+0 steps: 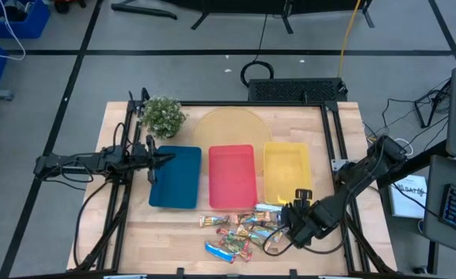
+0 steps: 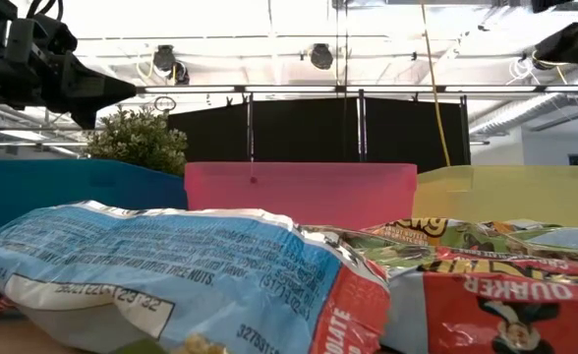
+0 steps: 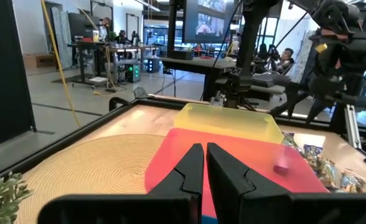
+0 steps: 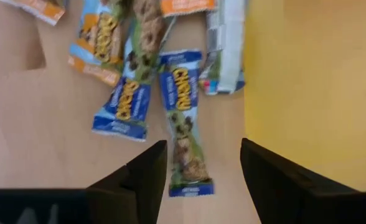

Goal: Pick and place Granola Bars by type
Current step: Put the blue granola bar into the red bin

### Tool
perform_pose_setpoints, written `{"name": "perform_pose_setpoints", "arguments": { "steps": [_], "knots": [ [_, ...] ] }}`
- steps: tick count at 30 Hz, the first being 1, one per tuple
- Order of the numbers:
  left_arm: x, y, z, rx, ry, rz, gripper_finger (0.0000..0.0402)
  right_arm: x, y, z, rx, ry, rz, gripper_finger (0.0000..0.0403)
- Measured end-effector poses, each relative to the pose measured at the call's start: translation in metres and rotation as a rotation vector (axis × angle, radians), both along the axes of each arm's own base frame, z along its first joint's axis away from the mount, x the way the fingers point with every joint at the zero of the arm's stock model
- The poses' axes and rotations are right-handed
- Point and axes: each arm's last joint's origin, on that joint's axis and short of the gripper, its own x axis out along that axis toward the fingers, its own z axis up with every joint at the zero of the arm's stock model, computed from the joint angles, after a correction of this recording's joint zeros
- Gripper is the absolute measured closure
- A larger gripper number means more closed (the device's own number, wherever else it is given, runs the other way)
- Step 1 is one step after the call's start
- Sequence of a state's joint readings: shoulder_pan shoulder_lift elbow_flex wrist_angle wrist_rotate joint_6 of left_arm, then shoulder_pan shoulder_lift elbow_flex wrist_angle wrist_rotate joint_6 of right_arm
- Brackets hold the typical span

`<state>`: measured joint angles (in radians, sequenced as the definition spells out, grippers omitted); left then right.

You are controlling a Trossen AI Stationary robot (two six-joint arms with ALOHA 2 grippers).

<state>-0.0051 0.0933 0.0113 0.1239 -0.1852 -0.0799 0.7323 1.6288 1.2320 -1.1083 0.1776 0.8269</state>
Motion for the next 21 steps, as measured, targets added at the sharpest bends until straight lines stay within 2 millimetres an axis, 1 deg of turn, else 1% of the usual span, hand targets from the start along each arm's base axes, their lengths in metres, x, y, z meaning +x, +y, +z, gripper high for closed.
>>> {"name": "perform_pose_setpoints", "arguments": {
  "steps": [8,15,17,21],
  "knots": [
    [0.000,0.000,0.001,0.000,-0.007,0.000,0.0376,0.002,0.006,-0.013,-0.024,0.023,-0.046,0.0210],
    [0.000,0.000,0.001,0.007,-0.007,0.001,0.0376,0.005,0.009,-0.022,0.007,0.026,-0.057,0.0211],
    [0.000,0.000,0.001,0.007,-0.007,0.001,0.0376,0.003,0.009,-0.028,0.025,0.036,-0.072,0.0211],
    [0.000,0.000,0.002,0.007,-0.022,0.001,0.0376,-0.006,0.007,-0.050,0.091,0.082,-0.103,0.0211]
  ]
}}
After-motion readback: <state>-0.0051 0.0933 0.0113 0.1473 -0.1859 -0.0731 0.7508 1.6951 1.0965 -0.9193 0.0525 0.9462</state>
